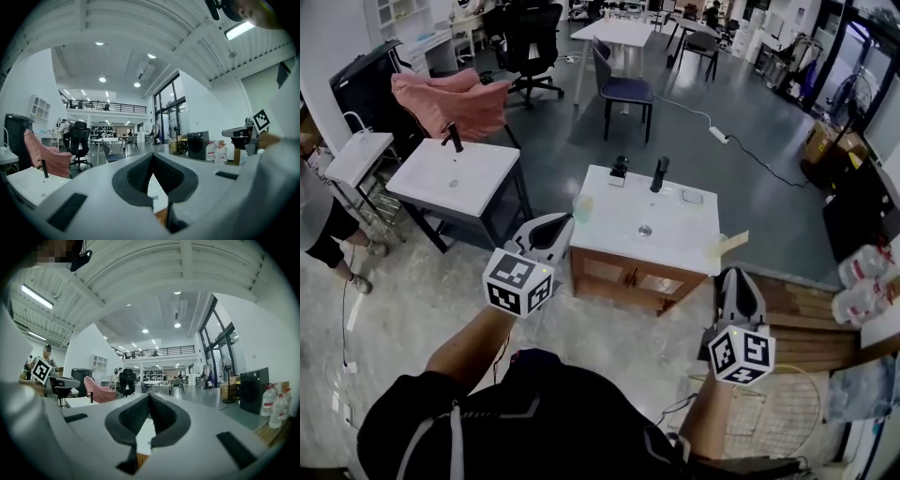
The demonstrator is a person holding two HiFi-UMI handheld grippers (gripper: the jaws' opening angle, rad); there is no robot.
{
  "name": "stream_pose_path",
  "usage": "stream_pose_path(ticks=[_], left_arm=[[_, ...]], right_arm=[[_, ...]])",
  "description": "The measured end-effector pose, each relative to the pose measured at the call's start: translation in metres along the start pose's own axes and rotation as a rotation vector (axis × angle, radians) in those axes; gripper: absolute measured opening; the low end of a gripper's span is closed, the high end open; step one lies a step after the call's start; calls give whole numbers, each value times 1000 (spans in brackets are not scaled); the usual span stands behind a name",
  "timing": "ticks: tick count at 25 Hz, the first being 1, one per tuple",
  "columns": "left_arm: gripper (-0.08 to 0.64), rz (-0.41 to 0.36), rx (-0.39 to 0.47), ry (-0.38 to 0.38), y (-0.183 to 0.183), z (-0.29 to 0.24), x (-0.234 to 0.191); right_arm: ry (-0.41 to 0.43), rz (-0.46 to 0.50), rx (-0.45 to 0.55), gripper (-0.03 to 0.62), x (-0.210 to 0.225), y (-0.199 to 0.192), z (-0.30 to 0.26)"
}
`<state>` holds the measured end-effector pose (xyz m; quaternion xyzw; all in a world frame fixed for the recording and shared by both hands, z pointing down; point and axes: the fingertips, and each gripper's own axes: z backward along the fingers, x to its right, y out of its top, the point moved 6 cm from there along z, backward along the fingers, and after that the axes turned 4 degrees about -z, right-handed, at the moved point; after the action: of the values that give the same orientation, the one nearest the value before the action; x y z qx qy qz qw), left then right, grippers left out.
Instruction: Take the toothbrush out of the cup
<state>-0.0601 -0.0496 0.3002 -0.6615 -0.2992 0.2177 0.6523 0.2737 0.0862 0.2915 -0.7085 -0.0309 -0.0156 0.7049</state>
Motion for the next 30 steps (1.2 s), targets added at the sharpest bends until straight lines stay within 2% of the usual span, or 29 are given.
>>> stream_pose_path(ticks=[6,12,26,30], left_arm=[[3,1,1,-3,-3,-22,4],[3,14,18,-46,-6,-56,-12],[5,59,45,-144,-24,-134,-78],[4,58,42,-186,-30,-151,-96]], right_arm=[[-16,-14,11,5,19,-3,-8],[-55,-5,8,5,22,-5,-30],[-230,3,-3,6,32,-13,-100],[-278,8,-6,28,33,-13,-119]])
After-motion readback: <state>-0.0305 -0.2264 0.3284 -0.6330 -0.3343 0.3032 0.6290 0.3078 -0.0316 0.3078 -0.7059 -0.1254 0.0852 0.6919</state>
